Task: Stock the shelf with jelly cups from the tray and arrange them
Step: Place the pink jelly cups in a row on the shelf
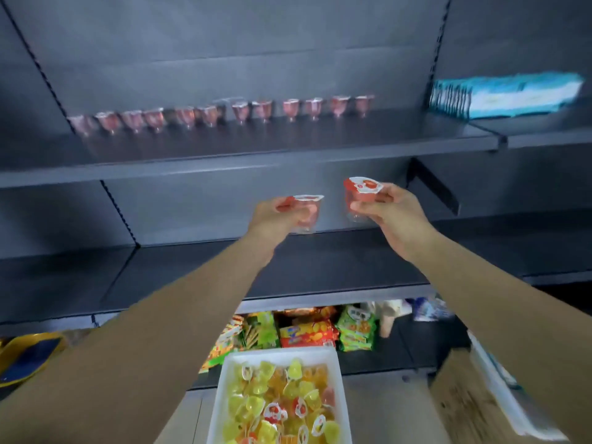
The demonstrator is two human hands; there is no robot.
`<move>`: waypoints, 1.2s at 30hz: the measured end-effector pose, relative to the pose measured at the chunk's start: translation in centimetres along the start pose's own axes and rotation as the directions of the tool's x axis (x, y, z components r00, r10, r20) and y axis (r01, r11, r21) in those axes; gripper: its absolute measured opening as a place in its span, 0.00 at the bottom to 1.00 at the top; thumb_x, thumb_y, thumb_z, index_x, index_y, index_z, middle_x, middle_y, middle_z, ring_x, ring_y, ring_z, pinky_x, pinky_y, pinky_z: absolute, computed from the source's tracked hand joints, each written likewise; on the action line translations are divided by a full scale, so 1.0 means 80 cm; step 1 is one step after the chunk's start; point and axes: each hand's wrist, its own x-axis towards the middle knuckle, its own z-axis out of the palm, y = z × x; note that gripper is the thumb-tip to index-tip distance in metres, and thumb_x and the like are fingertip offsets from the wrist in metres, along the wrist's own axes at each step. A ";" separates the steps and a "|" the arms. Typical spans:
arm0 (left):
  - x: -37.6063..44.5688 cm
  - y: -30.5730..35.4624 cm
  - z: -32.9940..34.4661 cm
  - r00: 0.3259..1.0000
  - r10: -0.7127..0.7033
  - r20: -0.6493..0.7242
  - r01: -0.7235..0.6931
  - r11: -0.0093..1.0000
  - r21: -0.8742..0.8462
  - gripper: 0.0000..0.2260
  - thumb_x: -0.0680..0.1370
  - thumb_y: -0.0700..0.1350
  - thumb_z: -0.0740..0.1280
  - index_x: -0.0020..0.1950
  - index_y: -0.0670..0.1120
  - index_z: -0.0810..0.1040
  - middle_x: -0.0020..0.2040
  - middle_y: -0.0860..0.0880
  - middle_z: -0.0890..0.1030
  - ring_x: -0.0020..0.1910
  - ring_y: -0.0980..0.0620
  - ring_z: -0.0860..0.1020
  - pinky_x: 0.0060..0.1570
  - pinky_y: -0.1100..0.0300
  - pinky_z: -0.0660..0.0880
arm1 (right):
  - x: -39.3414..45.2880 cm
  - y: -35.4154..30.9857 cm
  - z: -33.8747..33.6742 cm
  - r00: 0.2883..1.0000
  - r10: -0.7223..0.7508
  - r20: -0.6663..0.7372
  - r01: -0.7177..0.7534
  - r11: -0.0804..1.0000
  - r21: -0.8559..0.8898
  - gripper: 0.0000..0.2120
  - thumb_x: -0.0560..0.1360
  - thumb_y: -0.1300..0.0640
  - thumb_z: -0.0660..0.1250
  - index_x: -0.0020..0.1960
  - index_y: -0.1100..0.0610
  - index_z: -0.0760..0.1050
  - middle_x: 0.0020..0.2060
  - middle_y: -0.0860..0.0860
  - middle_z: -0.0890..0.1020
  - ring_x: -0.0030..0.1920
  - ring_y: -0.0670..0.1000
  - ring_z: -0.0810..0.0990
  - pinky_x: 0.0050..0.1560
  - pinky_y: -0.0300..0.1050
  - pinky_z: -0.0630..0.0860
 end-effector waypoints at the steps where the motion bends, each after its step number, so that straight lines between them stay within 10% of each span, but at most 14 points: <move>1: 0.008 0.022 0.009 0.999 0.034 -0.011 -0.034 0.999 0.006 0.15 0.63 0.47 0.78 0.46 0.47 0.80 0.44 0.48 0.82 0.45 0.50 0.81 0.53 0.60 0.77 | 0.009 -0.022 -0.004 0.999 -0.027 -0.019 0.027 1.000 -0.010 0.24 0.58 0.64 0.79 0.51 0.56 0.77 0.50 0.53 0.84 0.55 0.54 0.81 0.67 0.54 0.70; 16: 0.298 0.130 0.247 0.980 0.187 -0.072 -0.192 0.979 -0.069 0.10 0.70 0.36 0.74 0.46 0.46 0.78 0.41 0.50 0.81 0.34 0.60 0.78 0.30 0.76 0.71 | 0.322 -0.112 -0.160 0.958 -0.129 -0.257 0.098 0.987 -0.129 0.18 0.69 0.67 0.74 0.58 0.62 0.76 0.49 0.52 0.82 0.38 0.46 0.80 0.23 0.22 0.66; 25: 0.504 0.105 0.384 0.984 0.130 -0.126 -0.128 0.992 0.023 0.12 0.72 0.39 0.72 0.55 0.42 0.79 0.47 0.49 0.81 0.40 0.56 0.76 0.32 0.74 0.71 | 0.555 -0.048 -0.198 0.947 -0.076 -0.311 0.032 0.989 -0.143 0.16 0.68 0.70 0.73 0.53 0.58 0.77 0.45 0.53 0.83 0.45 0.52 0.81 0.50 0.48 0.80; 36: 0.583 0.093 0.414 0.959 0.191 -0.210 -0.161 0.975 0.155 0.13 0.73 0.43 0.72 0.55 0.41 0.78 0.52 0.46 0.82 0.53 0.49 0.79 0.55 0.59 0.73 | 0.646 -0.026 -0.204 0.953 -0.026 -0.303 -0.028 0.985 -0.171 0.20 0.69 0.67 0.73 0.59 0.58 0.75 0.51 0.53 0.81 0.52 0.52 0.80 0.56 0.49 0.78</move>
